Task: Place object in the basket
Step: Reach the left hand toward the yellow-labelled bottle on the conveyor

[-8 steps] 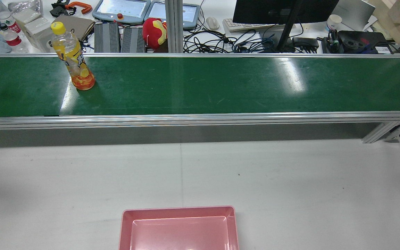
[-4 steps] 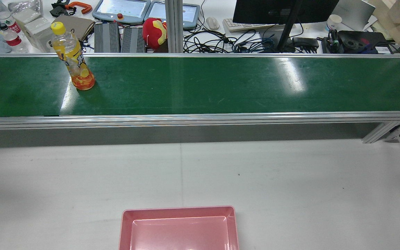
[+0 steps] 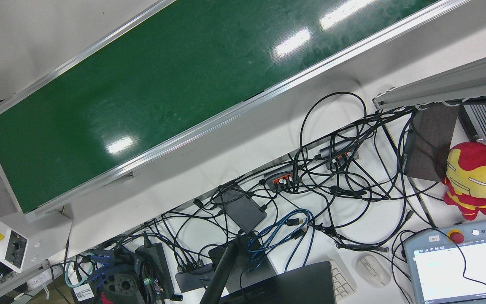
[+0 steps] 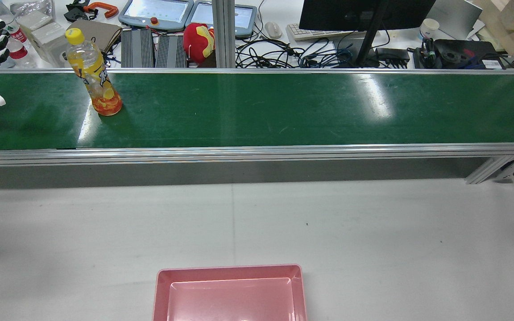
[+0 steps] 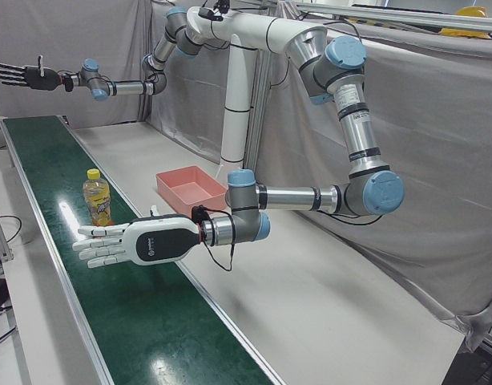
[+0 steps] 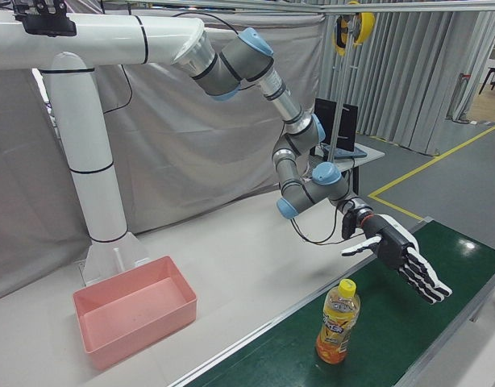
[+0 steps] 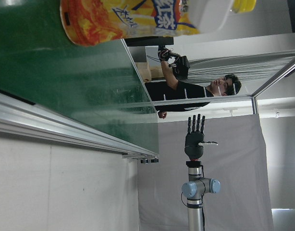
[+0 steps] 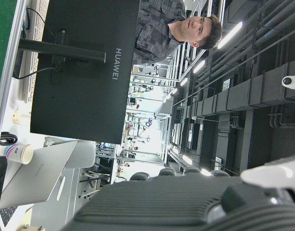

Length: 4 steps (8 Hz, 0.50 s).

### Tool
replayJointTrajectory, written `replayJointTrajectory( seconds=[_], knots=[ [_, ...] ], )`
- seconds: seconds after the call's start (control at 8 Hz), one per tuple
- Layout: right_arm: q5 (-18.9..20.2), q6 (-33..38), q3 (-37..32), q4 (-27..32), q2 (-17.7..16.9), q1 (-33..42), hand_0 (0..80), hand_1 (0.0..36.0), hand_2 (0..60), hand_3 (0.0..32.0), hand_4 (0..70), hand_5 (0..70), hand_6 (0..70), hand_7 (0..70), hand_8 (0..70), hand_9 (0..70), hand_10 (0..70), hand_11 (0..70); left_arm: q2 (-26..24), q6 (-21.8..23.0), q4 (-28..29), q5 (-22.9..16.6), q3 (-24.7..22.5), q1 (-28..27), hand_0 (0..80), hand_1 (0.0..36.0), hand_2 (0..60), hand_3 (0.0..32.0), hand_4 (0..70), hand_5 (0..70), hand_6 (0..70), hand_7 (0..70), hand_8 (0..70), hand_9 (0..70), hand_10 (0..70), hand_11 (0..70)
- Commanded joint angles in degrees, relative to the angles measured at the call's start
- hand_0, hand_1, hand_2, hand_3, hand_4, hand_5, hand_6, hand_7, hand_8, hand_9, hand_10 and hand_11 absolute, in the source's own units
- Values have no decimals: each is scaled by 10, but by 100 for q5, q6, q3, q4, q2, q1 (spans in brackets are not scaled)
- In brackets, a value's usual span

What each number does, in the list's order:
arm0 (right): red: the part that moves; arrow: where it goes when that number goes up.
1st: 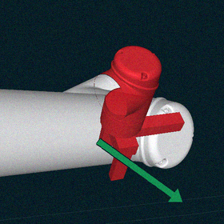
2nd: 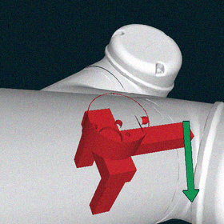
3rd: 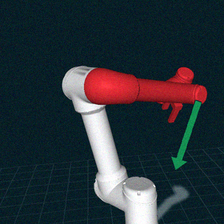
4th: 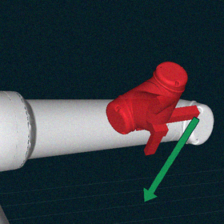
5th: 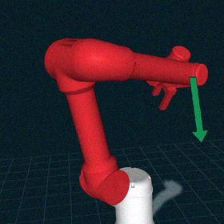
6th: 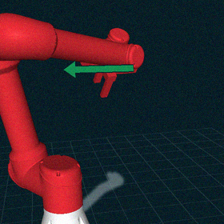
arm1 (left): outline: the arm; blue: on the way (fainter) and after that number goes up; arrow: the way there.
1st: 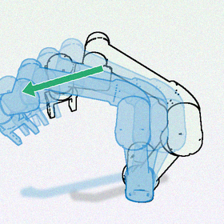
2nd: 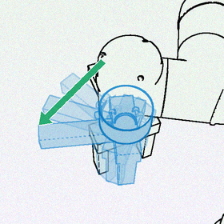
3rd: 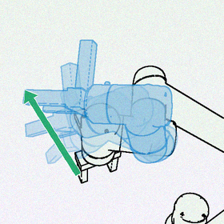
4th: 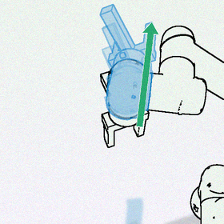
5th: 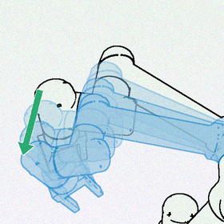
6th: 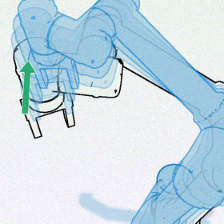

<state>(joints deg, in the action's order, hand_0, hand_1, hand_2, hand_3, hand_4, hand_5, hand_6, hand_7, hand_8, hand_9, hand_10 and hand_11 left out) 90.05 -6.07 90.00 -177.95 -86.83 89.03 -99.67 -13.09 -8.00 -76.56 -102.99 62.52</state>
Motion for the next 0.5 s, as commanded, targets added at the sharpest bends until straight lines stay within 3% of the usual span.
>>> replayJointTrajectory(
  seconds=[0.0, 0.12, 0.38],
  knots=[
    [-5, 0, 0, -3, 0, 0, 0, 0, 0, 0, 0, 0, 0, 0, 0, 0, 0, 0, -383, -140, -560, 546, -151, -696, 800, 122, 0, 22, 30, 151, 0, 0, 19, 12, 0, 10],
    [4, 0, 0, -3, 0, 0, 0, 0, 0, 0, 0, 0, 0, 0, 0, 0, 0, 0, -595, -202, -658, 546, -125, -706, 800, 123, 0, 28, 21, 129, 0, 0, 5, 0, 0, 0],
    [-5, 0, 0, 6, 0, 0, 0, 0, 0, 0, 0, 0, 0, 0, 0, 0, 0, 0, -790, -203, -729, 546, -81, -715, 800, 108, 0, 10, 17, 141, 0, 0, 3, 0, 0, 0]
  ],
)
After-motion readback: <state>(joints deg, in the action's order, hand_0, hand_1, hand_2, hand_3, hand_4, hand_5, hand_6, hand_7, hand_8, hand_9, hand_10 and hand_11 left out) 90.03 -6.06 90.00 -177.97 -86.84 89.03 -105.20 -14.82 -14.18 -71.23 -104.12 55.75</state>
